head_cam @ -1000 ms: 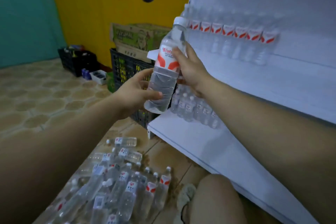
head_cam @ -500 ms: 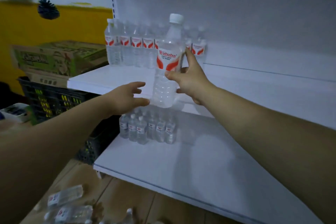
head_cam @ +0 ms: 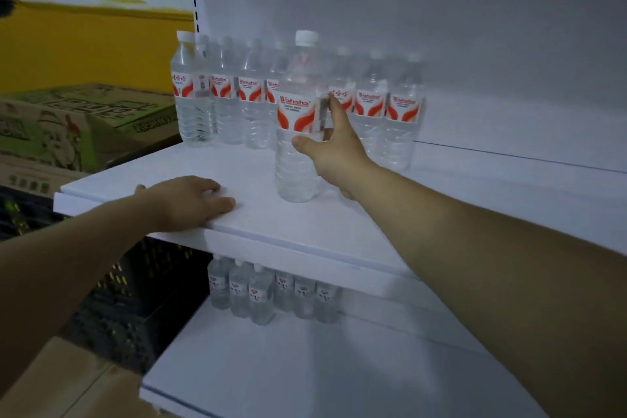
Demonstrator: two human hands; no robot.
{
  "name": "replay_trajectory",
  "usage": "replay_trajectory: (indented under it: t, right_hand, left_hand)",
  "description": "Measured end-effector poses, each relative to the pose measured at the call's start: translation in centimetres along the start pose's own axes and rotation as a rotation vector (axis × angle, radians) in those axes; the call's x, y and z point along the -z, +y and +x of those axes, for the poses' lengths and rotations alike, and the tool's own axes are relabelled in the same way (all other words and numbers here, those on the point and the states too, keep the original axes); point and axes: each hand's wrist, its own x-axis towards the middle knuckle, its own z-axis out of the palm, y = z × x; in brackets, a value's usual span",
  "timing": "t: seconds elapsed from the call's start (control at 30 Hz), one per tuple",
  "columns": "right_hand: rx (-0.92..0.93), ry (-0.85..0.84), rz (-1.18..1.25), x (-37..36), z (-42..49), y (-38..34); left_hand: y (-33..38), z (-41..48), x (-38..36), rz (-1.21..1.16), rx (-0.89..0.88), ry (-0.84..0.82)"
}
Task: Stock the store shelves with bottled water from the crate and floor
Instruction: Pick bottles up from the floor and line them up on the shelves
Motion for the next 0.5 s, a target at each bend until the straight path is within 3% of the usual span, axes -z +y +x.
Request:
replay_trajectory:
  t: [0.5]
  right_hand:
    - [0.061, -0.081, -0.147, -11.5, 12.0, 0.9]
  left_hand:
    - [-2.3, 4.4, 0.1, 0.154, -0.013, -0.068]
